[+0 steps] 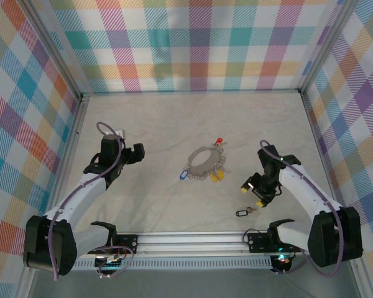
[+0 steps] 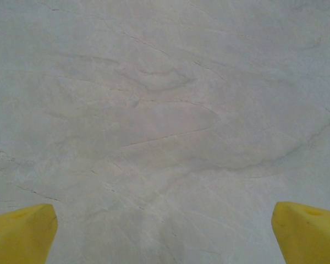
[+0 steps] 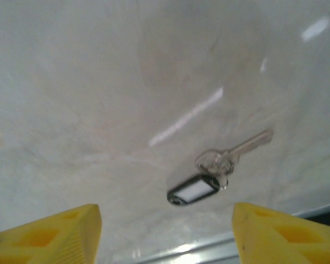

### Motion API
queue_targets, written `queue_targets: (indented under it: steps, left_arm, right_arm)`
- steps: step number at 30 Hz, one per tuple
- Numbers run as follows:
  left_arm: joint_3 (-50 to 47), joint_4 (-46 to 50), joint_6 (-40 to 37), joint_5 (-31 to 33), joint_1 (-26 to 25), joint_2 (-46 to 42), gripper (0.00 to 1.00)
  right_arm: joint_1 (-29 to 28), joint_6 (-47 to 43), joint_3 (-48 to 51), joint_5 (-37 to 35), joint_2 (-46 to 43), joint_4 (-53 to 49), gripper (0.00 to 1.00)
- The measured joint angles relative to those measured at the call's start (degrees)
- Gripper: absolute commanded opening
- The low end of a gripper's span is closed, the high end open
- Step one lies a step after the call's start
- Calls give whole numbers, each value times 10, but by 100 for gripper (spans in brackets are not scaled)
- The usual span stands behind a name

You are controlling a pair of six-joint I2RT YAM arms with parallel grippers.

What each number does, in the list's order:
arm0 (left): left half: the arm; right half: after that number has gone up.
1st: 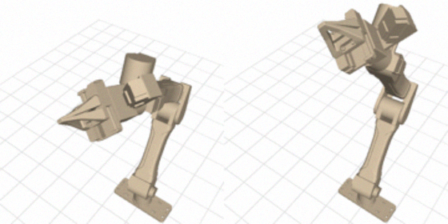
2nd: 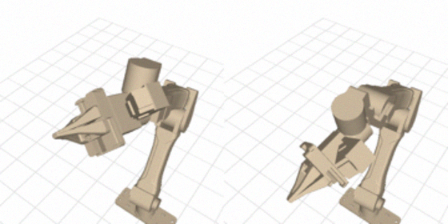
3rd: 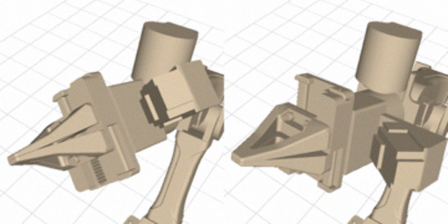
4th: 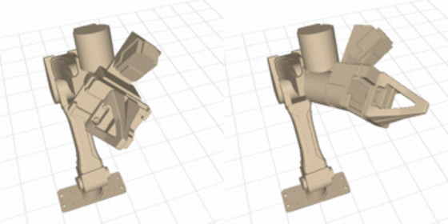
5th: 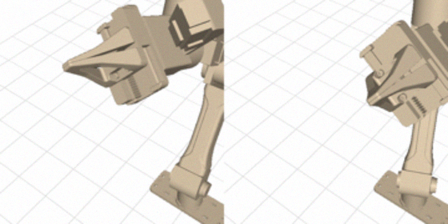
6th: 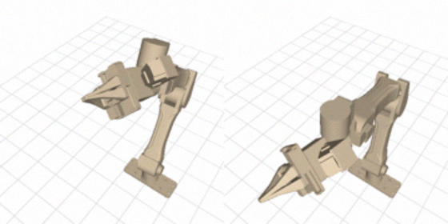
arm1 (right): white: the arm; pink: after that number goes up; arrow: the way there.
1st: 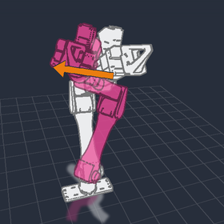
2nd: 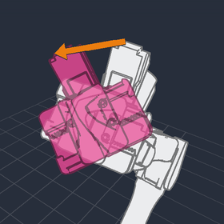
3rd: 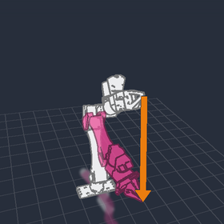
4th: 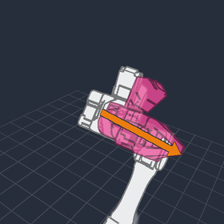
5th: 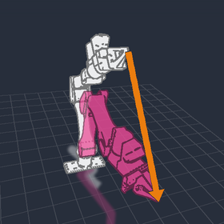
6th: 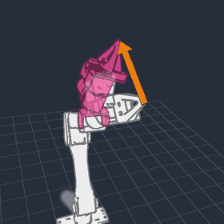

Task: Put the keys on the keyring

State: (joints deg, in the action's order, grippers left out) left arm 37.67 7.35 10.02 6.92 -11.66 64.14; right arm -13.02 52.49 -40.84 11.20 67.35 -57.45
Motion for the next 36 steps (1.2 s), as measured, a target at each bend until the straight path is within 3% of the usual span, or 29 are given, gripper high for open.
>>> queue_targets:
  steps: [12,16,27,36]
  left_arm:
    - [4,4,-4,3,-7,5,100]
    - [8,4,-5,11,-8,5,100]
    - [8,4,-6,28,-14,2,100]
    - [8,15,-4,43,-14,-2,100]
  right_arm:
    - [32,3,59,70,34,39,50]
    - [49,-13,71,75,42,49,58]
    - [70,-45,82,80,43,66,54]
    - [53,-23,84,68,40,71,60]
